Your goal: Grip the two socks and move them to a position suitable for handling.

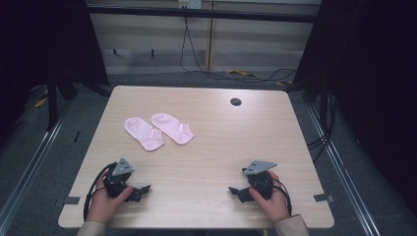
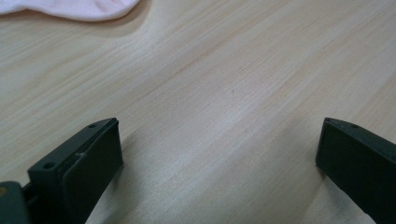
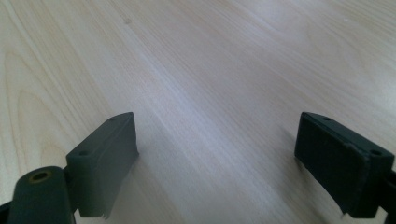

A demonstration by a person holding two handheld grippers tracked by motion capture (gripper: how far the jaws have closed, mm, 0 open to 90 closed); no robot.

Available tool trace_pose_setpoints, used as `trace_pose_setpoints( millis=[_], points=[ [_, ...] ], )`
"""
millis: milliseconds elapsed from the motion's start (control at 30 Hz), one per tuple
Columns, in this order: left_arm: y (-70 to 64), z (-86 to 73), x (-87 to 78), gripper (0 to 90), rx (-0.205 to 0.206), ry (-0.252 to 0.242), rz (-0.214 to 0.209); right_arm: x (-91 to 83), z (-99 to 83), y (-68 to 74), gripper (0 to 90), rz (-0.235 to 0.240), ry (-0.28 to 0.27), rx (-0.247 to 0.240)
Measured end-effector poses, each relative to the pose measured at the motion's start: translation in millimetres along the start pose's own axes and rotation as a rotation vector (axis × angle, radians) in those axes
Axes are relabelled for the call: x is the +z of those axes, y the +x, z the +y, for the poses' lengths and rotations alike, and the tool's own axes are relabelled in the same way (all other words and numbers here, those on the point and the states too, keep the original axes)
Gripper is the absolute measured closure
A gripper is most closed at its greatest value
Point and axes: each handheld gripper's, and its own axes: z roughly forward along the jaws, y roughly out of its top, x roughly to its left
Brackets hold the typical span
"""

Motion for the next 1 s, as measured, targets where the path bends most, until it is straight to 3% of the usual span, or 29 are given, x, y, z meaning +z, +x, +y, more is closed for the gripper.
trace_pose_setpoints(
  millis=[233, 467, 567, 600, 800, 933, 1000],
  points=[
    [0.6, 0.1, 0.1, 0.0, 0.002, 0.000, -0.006, -23.9, -22.1, -11.9, 12.5, -0.024, -0.001, 0.016],
    [1.8, -0.5, -1.4, 1.6, 0.002, -0.001, -0.006, -59.2, -54.8, -30.8, 12.5, -0.076, -0.003, 0.070],
    [5.7, 1.5, -1.0, 5.8, -0.021, -0.008, -0.001, -64.9, -59.9, -34.6, 12.5, -0.098, -0.003, 0.090],
    [11.1, 5.8, -2.4, 9.6, -0.057, -0.019, 0.013, -65.9, -60.7, -35.1, 12.4, -0.104, -0.001, 0.096],
    [33.8, 32.1, -4.4, 9.3, -0.093, -0.065, 0.061, -65.9, -60.7, -35.0, 12.4, -0.105, -0.001, 0.097],
    [55.7, 51.7, 3.3, 1.5, -0.105, -0.060, 0.076, -65.9, -60.7, -35.0, 12.4, -0.105, -0.001, 0.097],
    [67.1, 56.5, 12.4, 0.0, -0.147, -0.049, 0.080, -65.9, -60.7, -35.0, 12.4, -0.105, -0.001, 0.096]
  ],
)
